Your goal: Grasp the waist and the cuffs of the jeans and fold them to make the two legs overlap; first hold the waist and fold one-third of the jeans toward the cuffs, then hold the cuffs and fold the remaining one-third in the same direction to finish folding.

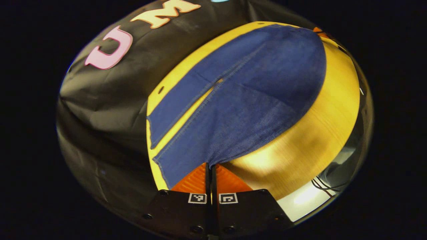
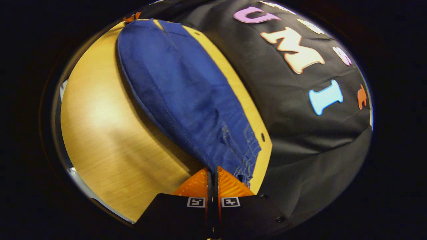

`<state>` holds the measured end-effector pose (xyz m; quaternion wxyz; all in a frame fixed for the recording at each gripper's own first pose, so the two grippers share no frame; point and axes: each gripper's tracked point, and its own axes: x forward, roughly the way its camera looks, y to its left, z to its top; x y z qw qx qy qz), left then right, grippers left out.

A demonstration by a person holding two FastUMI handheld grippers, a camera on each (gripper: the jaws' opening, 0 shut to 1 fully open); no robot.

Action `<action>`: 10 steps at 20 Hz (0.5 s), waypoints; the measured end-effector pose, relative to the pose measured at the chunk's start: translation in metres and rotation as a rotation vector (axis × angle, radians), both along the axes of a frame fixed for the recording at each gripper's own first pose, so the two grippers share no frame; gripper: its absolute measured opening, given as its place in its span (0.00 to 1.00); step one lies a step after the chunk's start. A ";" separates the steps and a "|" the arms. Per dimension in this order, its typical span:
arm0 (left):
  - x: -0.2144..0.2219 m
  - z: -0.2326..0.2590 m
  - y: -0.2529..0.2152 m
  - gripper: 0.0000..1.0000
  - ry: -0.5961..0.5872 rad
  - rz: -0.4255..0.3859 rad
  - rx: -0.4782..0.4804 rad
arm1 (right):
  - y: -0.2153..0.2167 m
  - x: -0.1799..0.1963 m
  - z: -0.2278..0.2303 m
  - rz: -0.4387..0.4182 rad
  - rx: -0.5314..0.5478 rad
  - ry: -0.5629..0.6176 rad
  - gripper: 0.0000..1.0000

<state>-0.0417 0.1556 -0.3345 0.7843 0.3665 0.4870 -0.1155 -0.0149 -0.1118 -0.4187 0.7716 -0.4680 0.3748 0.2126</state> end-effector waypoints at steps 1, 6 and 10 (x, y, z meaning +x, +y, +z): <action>0.015 0.007 0.001 0.00 -0.028 0.025 -0.016 | 0.001 0.012 0.010 -0.035 0.019 -0.025 0.03; 0.099 0.037 0.008 0.00 -0.143 0.097 -0.012 | 0.013 0.087 0.045 -0.184 0.114 -0.189 0.03; 0.166 0.038 0.009 0.00 -0.202 0.189 -0.050 | 0.022 0.150 0.042 -0.299 0.190 -0.280 0.02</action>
